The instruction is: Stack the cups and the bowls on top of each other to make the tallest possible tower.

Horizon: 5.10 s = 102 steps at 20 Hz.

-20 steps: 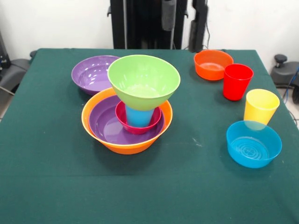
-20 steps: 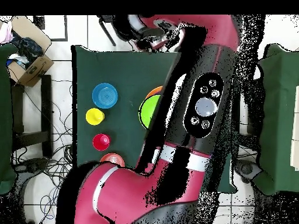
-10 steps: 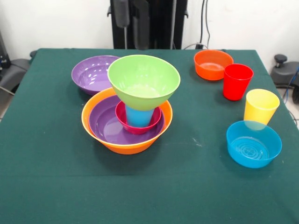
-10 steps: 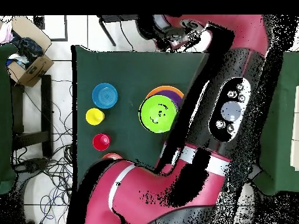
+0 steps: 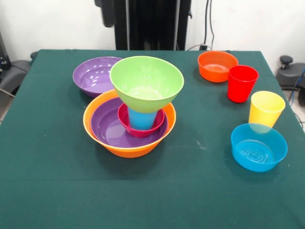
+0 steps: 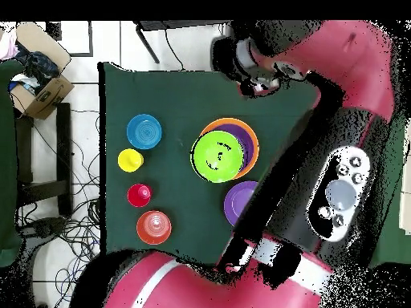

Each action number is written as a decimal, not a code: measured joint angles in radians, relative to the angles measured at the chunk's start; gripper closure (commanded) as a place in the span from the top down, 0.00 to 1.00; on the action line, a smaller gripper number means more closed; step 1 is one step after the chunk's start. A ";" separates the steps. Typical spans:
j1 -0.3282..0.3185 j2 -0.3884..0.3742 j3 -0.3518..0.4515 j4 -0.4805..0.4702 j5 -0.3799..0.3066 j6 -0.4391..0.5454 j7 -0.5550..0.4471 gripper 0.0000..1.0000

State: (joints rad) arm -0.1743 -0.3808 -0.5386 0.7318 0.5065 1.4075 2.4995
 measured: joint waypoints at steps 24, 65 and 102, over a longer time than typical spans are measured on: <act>-0.051 -0.303 0.099 0.664 -0.178 -0.481 -0.210 1.00; -0.198 -0.300 0.332 0.999 -0.288 -0.828 -0.210 1.00; -0.261 -0.229 0.401 1.030 -0.441 -0.850 -0.210 1.00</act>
State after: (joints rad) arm -0.4351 -0.6097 -0.1377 1.7620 0.0654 0.5572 2.2898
